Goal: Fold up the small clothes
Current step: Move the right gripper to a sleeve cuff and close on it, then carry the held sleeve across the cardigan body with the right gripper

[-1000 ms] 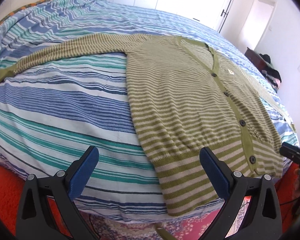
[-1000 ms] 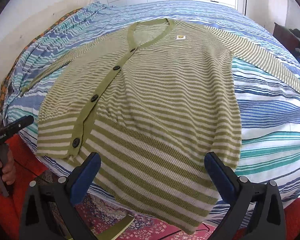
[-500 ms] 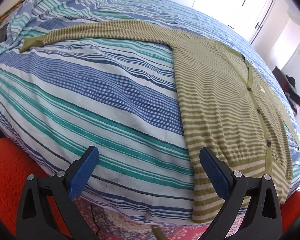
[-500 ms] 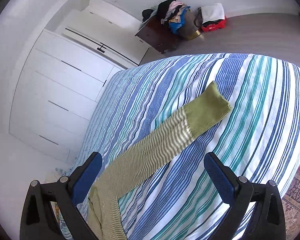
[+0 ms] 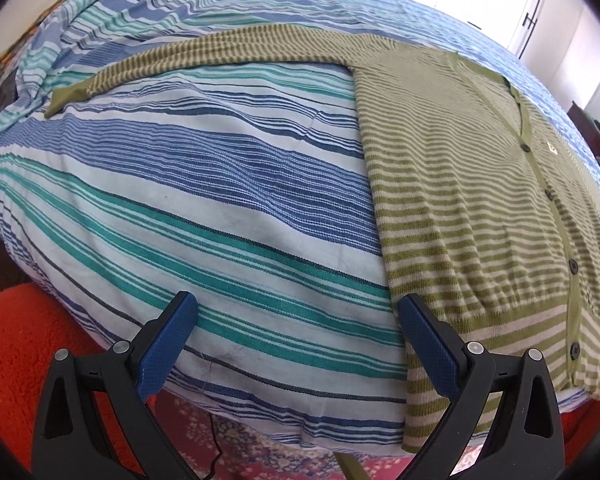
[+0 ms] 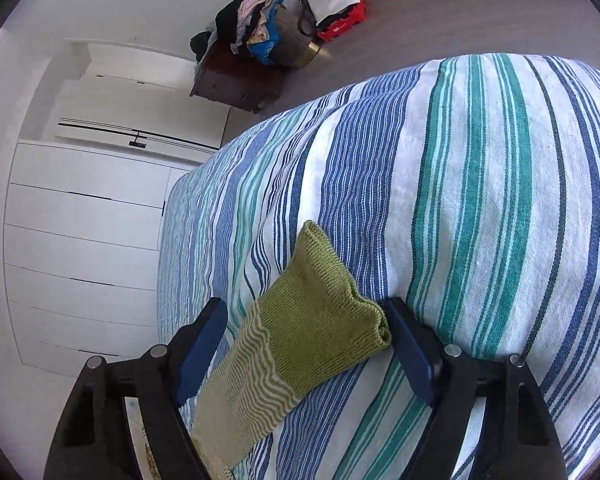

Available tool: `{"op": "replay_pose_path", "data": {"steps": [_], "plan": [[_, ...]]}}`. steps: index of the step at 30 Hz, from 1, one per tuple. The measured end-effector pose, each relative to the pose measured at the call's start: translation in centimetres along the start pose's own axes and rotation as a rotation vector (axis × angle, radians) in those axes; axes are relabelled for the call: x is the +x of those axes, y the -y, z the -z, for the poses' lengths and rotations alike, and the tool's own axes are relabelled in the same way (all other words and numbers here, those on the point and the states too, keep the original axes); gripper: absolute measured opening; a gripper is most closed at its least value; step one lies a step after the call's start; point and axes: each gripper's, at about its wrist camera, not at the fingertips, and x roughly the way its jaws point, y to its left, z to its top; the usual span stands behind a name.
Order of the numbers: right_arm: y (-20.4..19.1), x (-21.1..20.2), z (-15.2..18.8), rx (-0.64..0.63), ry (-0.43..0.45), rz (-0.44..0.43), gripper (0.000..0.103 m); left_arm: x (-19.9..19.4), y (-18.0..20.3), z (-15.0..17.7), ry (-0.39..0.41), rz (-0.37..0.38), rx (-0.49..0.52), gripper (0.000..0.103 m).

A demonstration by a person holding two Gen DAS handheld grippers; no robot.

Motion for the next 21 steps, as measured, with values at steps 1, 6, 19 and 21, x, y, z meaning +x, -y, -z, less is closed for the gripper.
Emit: {"op": "replay_pose_path", "data": {"steps": [1,6,19,21], "plan": [[-0.4,0.4,-0.3,-0.021,-0.008,0.012,0.079,0.1,0.0,0.0,-0.002,-0.002,-0.001,0.101],[-2.4,2.2,-0.8,-0.18,-0.073,0.108,0.06,0.4,0.2,0.0,-0.007,-0.014,0.005,0.101],[-14.6,-0.7,3.8,-0.477,-0.131,-0.054,0.004,0.6,-0.1,0.0,0.007,0.014,-0.003,0.101],[-18.8,-0.8,6.4,-0.512,-0.174,-0.151,0.004,0.6,-0.2,0.1,0.012,0.022,-0.008,0.101]]}}
